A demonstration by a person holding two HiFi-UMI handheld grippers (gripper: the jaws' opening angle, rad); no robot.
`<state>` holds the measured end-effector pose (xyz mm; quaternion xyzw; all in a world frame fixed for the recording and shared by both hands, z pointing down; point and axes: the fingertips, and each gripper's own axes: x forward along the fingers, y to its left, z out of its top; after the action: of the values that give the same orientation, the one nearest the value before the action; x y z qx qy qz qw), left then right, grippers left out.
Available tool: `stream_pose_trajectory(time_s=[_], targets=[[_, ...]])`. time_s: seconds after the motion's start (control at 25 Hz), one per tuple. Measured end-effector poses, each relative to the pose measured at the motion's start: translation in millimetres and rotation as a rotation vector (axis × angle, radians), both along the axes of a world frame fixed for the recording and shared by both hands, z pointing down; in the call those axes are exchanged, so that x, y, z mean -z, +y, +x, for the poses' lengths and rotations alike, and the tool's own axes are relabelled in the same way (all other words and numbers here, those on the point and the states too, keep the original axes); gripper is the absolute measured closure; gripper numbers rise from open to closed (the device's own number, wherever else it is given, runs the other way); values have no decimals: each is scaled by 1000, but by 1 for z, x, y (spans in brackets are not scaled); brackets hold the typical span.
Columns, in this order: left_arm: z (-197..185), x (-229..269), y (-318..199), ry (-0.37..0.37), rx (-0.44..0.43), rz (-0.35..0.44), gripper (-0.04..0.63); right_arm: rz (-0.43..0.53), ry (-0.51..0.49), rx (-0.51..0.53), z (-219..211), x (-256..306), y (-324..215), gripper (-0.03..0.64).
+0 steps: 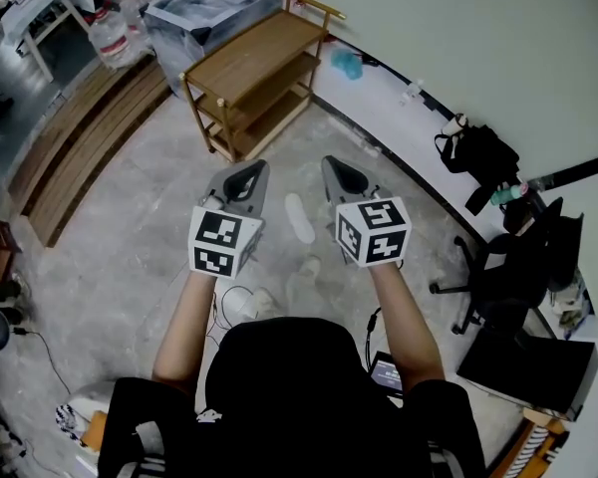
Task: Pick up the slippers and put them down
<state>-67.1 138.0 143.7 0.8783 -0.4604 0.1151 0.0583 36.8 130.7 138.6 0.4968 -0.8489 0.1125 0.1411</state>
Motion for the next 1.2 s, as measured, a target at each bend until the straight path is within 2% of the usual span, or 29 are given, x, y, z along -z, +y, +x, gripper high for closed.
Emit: stream_pose_trajectory(time_s=[0.24, 0.44, 0.76, 1.2], targets=[[-2, 19, 15, 11, -8, 51, 591, 38, -12, -16, -4, 19, 18, 618], [12, 30, 30, 33, -31, 18, 591, 61, -13, -25, 7, 28, 28, 618], [48, 47, 39, 20, -28, 43, 591, 77, -28, -20, 42, 39, 38, 618], [110, 69, 64, 39, -12, 71, 591, 93, -72, -4, 100, 58, 59, 618]])
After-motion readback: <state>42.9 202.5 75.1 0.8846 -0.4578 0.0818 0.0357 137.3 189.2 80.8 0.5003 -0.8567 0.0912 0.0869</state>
